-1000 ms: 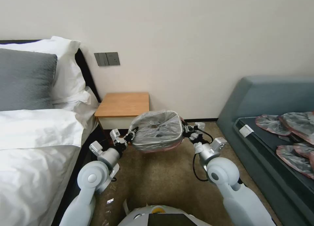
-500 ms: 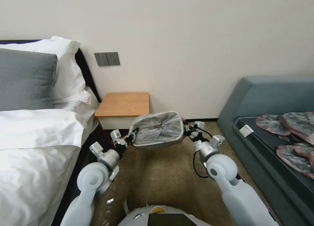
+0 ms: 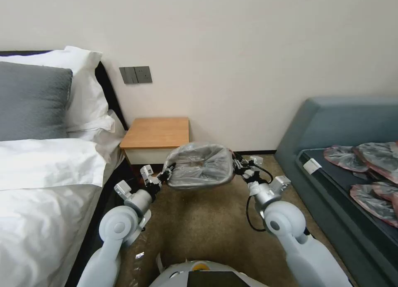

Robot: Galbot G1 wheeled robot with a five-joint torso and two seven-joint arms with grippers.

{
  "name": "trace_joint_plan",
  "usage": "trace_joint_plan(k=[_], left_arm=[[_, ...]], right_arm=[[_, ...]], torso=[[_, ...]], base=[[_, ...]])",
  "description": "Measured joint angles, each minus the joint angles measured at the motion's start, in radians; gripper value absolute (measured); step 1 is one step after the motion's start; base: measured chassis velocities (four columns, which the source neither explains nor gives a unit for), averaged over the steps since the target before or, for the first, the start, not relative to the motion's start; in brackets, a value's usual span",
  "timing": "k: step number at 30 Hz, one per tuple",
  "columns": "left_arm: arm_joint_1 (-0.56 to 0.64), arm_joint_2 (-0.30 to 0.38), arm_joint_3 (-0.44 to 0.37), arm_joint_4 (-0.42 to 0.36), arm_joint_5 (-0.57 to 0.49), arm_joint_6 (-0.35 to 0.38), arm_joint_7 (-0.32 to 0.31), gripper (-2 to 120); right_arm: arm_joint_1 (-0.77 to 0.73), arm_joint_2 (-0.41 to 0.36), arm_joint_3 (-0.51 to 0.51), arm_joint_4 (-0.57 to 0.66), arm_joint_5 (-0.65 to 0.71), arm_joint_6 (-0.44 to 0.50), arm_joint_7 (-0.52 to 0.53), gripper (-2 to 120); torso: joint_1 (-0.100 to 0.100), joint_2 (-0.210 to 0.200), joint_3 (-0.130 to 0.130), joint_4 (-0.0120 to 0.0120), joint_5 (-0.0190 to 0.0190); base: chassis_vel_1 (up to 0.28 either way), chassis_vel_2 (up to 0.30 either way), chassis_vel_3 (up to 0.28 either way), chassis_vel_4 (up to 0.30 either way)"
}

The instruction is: Pick up the garbage bag from the table and place it over the trash can.

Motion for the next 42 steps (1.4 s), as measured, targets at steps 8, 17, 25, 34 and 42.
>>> trace_joint_plan(k=[8,17,25,34,42], left_arm=[[0.019,-0.009,-0.023,-0.016,-0.001,-0.01,-0.009,4],[0.026,-0.016,-0.03,-0.038,-0.018,-0.012,-0.019,4],[0.03,-0.013,-0.029,-0.057,-0.037,0.004,-0.02,4],[0.028,0.002,-0.011,-0.045,0.029,0.009,-0.021,4],[0.027,0.01,0.005,-0.021,0.086,0.009,-0.011,4]], right_arm=[[-0.015,0.02,-0.003,-0.015,0.031,0.043,-0.023,68],[-0.003,0.029,0.019,-0.012,0.219,0.036,0.016,98],[0.042,0.041,0.027,-0.045,0.351,0.023,0.066,100],[0.057,0.054,0.025,-0.049,0.423,0.004,0.082,100],[0.072,0.069,0.022,-0.057,0.493,-0.002,0.08,100]], torso=[[0.0,0.0,0.0,0.0002,0.0],[0.0,0.0,0.0,0.0001,0.0],[0.0,0.0,0.0,0.0001,0.0],[0.0,0.0,0.0,0.0001,-0.0003],[0.0,0.0,0.0,0.0002,0.0]], base=[[0.0,0.0,0.0,0.0],[0.0,0.0,0.0,0.0],[0.0,0.0,0.0,0.0],[0.0,0.0,0.0,0.0],[0.0,0.0,0.0,0.0]])
